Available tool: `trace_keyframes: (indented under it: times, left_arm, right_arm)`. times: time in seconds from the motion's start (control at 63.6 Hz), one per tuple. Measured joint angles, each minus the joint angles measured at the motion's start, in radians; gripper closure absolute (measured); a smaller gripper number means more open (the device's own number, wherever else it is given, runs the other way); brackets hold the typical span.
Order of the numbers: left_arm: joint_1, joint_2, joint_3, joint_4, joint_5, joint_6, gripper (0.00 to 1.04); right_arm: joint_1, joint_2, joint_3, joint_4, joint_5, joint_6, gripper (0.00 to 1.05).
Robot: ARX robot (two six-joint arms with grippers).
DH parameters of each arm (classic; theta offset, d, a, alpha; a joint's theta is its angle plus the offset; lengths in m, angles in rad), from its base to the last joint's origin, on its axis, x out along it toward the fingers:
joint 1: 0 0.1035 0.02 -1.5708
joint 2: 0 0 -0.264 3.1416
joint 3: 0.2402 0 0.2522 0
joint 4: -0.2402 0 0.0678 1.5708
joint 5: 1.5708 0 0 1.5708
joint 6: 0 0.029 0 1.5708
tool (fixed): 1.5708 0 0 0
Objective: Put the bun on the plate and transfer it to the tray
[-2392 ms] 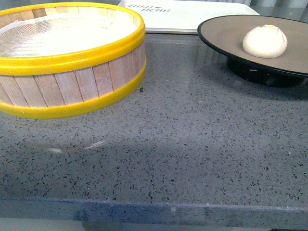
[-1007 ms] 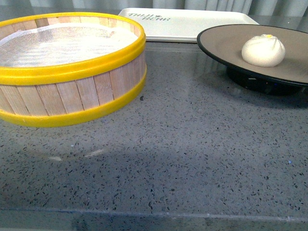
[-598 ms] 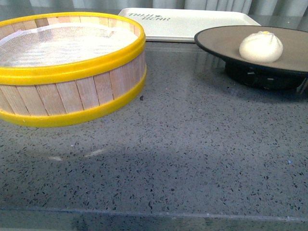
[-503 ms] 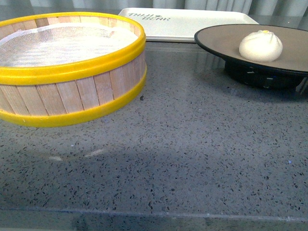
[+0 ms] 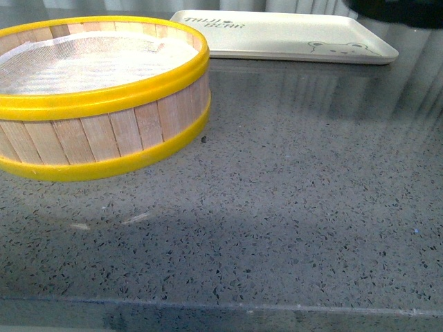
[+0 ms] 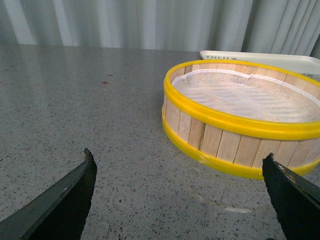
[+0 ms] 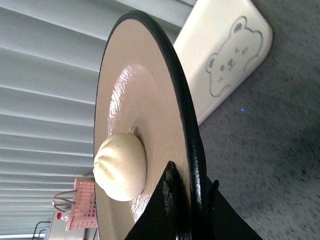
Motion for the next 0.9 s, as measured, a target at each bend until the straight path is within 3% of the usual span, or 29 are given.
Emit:
trace_keyframes:
  times: [0.157,0.441,0.897]
  left_arm:
    - [0.0,0.0,0.0,0.0,0.0,0.0,0.07]
    - [0.0,0.0,0.0,0.0,0.0,0.0,0.07]
    - [0.0,0.0,0.0,0.0,0.0,0.0,0.07]
  right_arm:
    - [-0.012,0.158,0.183,-0.018,0.029,0.003,1.02]
    - [0.021,0.57,0.641,-0.181,0.111,0.004,1.02]
    - [0.083,0.761,0.916,-0.318,0.132,0.009,1.02]
